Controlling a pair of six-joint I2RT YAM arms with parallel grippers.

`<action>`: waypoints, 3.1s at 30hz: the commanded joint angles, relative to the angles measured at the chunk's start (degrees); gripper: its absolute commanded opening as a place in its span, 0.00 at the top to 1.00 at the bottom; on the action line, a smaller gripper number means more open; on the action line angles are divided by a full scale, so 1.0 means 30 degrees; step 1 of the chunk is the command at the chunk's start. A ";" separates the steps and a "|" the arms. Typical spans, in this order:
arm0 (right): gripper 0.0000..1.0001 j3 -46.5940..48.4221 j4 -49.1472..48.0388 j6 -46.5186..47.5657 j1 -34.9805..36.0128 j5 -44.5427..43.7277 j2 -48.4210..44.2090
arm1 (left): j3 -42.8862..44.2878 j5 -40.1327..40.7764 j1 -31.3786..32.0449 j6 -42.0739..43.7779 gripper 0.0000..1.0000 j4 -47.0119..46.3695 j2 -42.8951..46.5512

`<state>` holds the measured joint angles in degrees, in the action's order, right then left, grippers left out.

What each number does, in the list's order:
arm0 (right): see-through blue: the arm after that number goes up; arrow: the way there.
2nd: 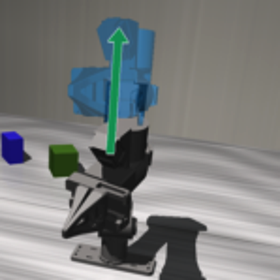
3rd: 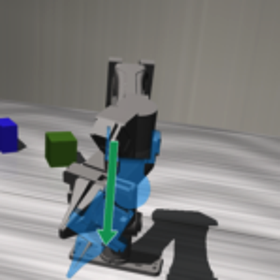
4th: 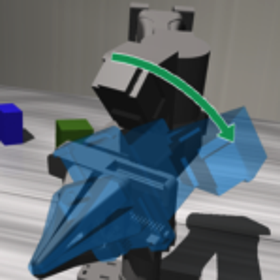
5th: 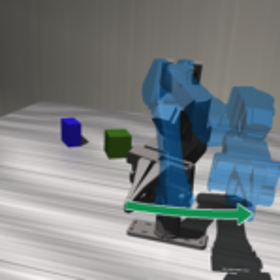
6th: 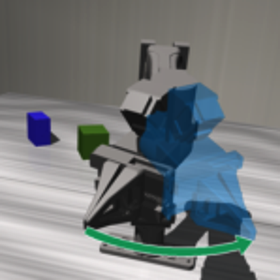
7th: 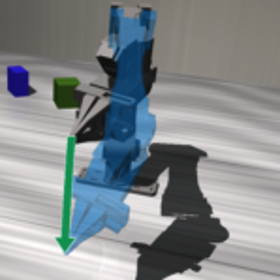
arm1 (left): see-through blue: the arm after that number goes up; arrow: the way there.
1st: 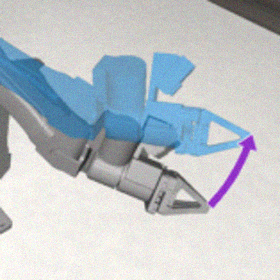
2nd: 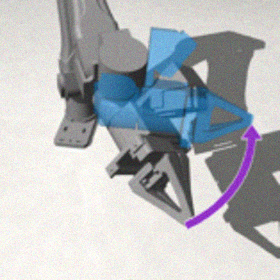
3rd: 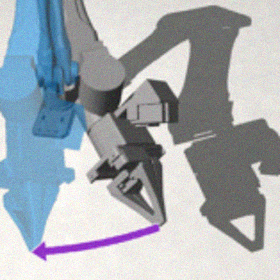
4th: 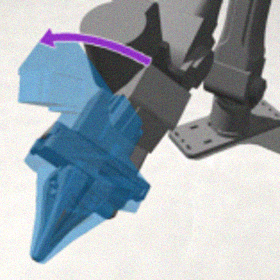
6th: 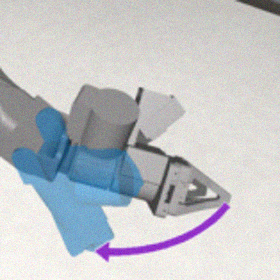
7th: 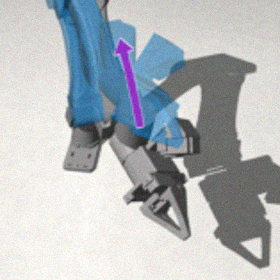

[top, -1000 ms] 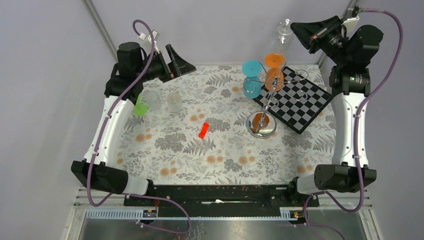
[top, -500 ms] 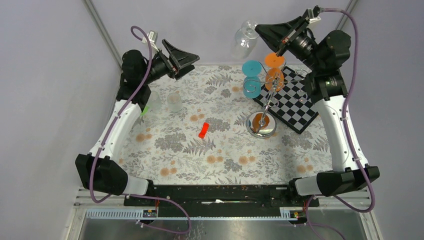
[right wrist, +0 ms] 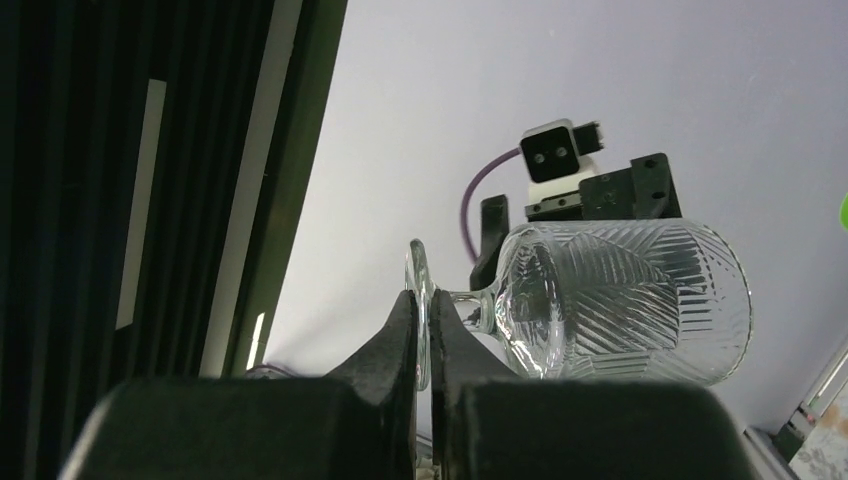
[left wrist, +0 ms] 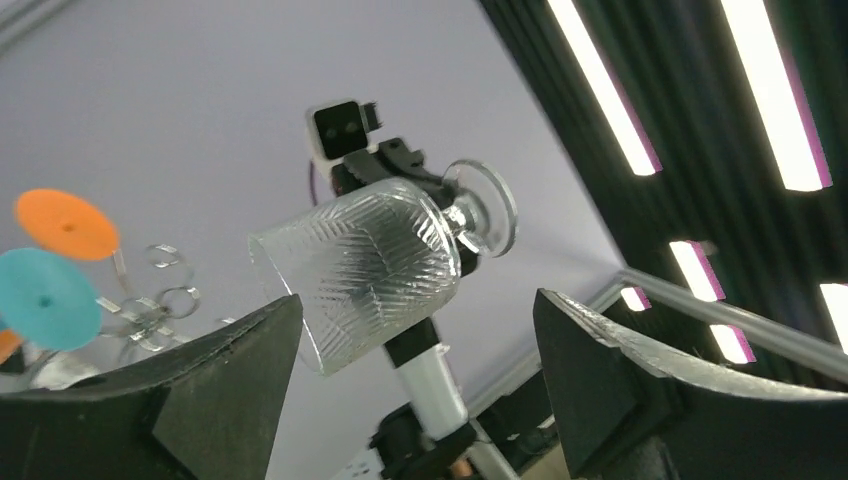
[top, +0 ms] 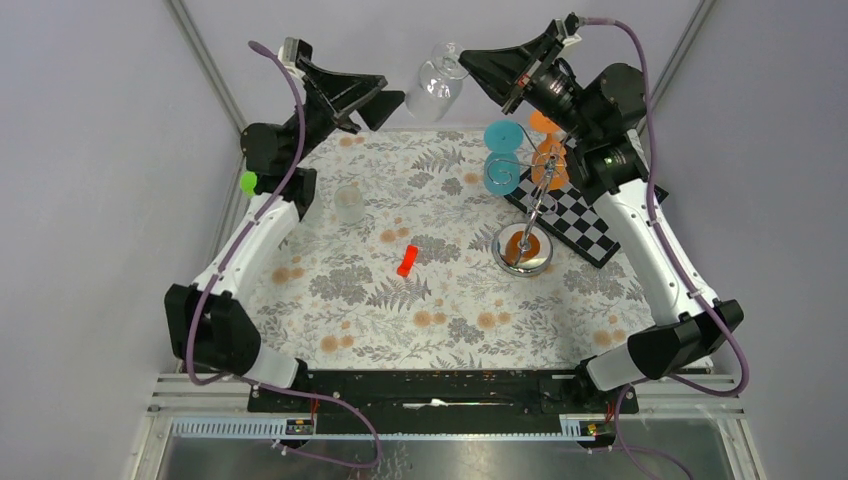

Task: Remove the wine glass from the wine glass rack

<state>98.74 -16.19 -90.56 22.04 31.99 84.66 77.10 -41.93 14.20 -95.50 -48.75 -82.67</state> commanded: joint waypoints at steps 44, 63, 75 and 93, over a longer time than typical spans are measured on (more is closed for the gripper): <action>0.95 0.1320 -0.8154 -0.5239 0.1705 -0.0646 0.2774 | 0.1900 0.2000 0.0190 -0.6692 1.00 -1.0116 -0.0424; 0.57 0.1654 -0.7895 -0.4963 0.1909 -0.0615 0.2906 | 0.1469 0.2766 -0.0289 -0.7164 1.00 -1.0439 -0.0626; 0.25 -0.0455 -0.0297 0.2928 0.1906 -0.1892 0.0115 | -0.0732 0.1092 -0.2612 -0.3198 1.00 -0.7626 0.1632; 0.16 0.1169 0.8252 0.9154 0.1881 -0.4717 -0.1752 | -0.0373 0.0050 -0.3409 1.2238 1.00 1.6892 0.3505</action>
<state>101.10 7.14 -65.56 27.44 19.09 79.99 76.60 -41.36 2.09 -64.14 -2.37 -71.20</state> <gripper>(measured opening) 0.840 0.070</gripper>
